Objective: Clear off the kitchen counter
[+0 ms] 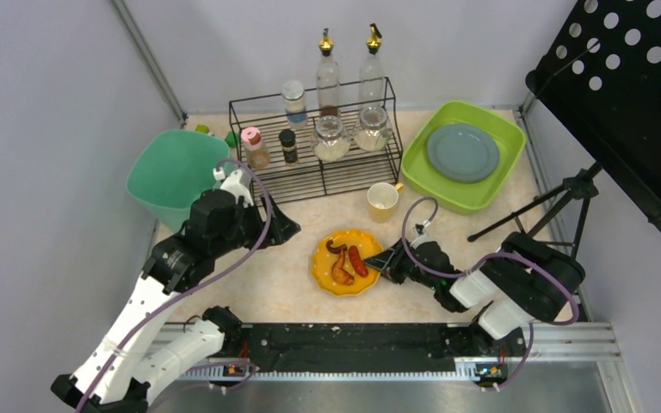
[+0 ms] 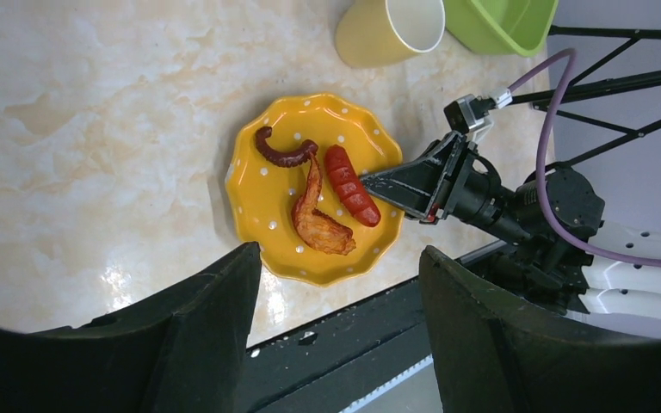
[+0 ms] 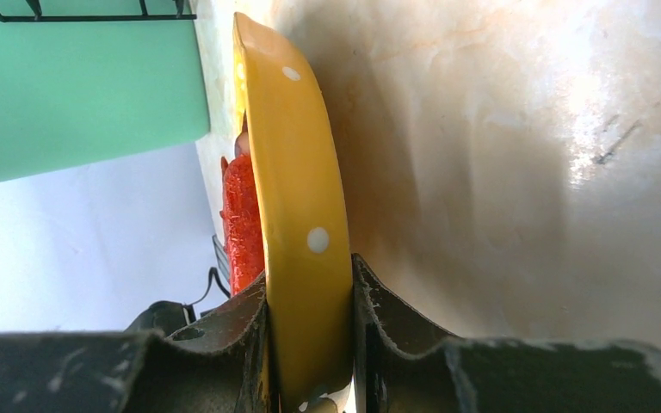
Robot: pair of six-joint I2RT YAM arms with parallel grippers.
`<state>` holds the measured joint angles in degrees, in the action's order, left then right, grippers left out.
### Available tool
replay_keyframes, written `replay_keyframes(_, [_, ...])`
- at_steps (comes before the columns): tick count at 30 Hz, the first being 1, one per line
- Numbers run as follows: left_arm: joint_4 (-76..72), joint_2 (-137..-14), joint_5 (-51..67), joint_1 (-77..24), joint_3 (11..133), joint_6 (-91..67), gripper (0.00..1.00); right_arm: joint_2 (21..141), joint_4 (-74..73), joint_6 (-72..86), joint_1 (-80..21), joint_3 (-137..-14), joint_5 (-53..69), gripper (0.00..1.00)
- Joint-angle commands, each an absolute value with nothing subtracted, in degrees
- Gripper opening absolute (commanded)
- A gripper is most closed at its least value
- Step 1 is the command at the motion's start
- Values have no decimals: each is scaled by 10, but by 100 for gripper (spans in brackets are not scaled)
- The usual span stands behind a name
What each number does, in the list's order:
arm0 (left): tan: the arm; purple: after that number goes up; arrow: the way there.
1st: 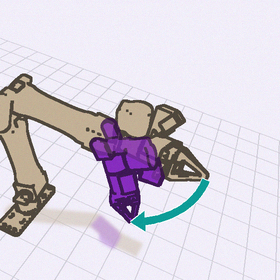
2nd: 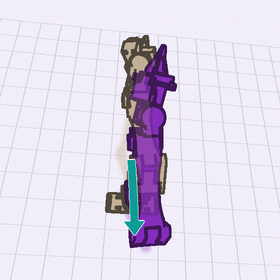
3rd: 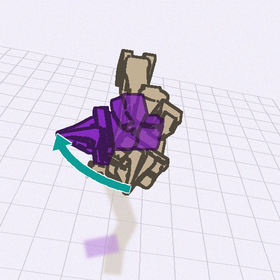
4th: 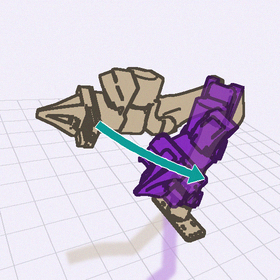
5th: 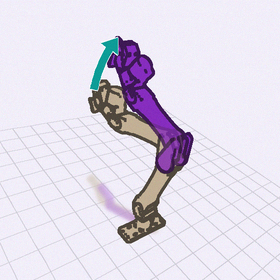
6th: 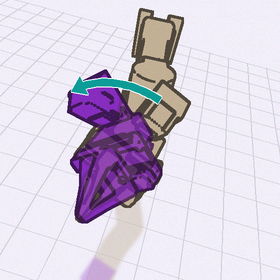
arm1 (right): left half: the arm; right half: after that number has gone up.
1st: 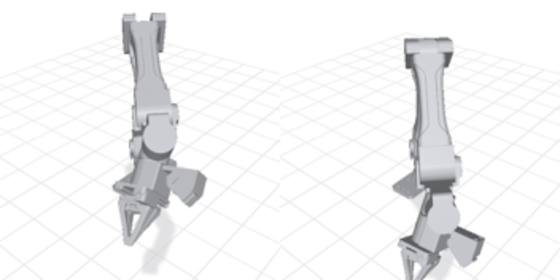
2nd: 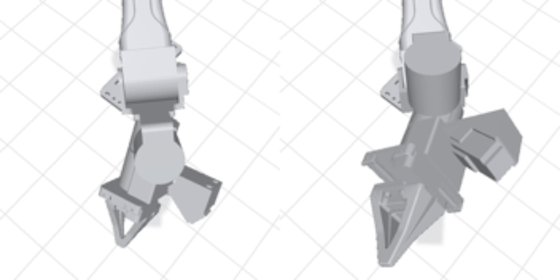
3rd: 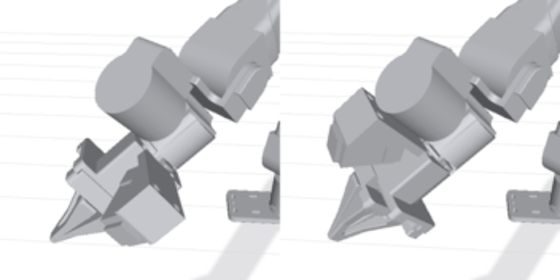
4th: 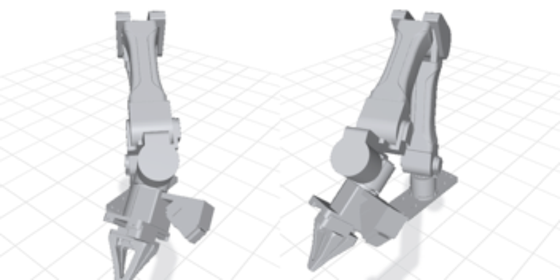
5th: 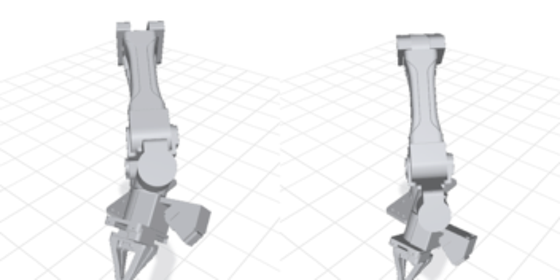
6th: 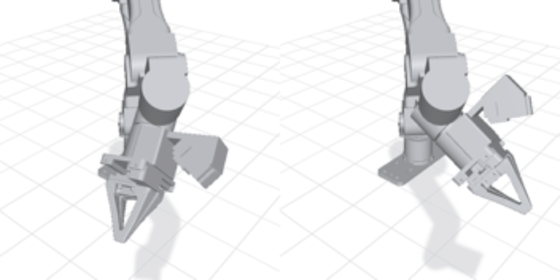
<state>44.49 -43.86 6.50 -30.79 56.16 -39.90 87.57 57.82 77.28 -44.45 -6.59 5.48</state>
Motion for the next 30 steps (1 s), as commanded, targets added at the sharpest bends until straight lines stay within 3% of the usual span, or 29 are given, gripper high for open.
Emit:
replay_keyframes(1, [461,-419,28,-307,598,-380,72,851,673,801,-446,-116,82,0])
replay_keyframes(17, [479,-410,5,-307,608,-374,74,790,443,762,-446,-156,62,0])
replay_keyframes(30, [475,-401,-9,-307,595,-374,74,810,601,823,-447,-95,83,0])
